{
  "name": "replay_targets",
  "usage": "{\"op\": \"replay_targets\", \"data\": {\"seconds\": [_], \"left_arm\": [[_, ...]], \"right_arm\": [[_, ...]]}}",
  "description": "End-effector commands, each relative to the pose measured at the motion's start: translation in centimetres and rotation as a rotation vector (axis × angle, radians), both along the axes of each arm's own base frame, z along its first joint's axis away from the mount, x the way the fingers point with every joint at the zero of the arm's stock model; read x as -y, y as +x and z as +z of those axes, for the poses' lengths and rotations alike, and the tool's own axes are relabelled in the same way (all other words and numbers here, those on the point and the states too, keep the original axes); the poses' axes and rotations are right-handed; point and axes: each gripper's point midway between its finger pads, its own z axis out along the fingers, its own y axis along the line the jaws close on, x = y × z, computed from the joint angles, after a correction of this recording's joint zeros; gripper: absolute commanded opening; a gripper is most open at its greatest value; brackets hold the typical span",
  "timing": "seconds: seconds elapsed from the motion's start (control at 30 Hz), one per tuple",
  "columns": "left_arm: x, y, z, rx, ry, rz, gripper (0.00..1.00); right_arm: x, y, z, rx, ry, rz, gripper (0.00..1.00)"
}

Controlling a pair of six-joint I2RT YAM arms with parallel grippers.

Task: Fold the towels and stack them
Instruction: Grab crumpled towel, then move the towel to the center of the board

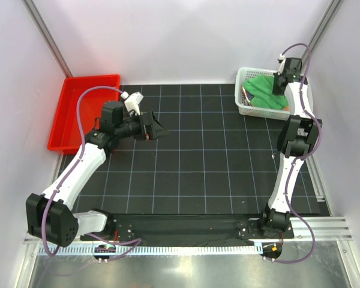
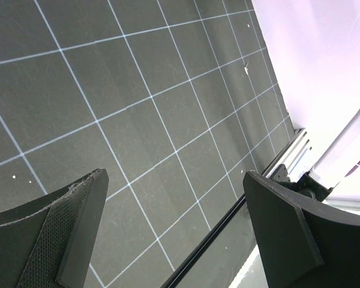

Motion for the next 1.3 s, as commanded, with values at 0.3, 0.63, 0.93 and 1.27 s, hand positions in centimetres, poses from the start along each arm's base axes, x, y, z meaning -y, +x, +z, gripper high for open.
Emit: {"op": "replay_targets", "data": {"seconds": [0.3,0.63,0.93,1.27], "left_arm": [[-1.8,2.0,5.3,0.074,0.009,0.168,0.98],[-6.1,2.5,6.3,0.003,0.053,0.314,0.98],[-6.7,-0.6,-2.8,-0.205,0.118,0.313,0.9],[-4.5,-1.5,-8.9,-0.357,0.175,0.281,0.76]], "right_arm": [[-16.6,-8.8,26.6,0.42,0.057,0.245,0.01],[-31.0,-26.5,20.4,0.236,0.598,0.633,0.01],[-29.8,-33.7,-0.1,-0.276,0.552,0.299,0.2],[-32.3,-30.8,0.4,-0.227,0.582,0.455,0.54]]}}
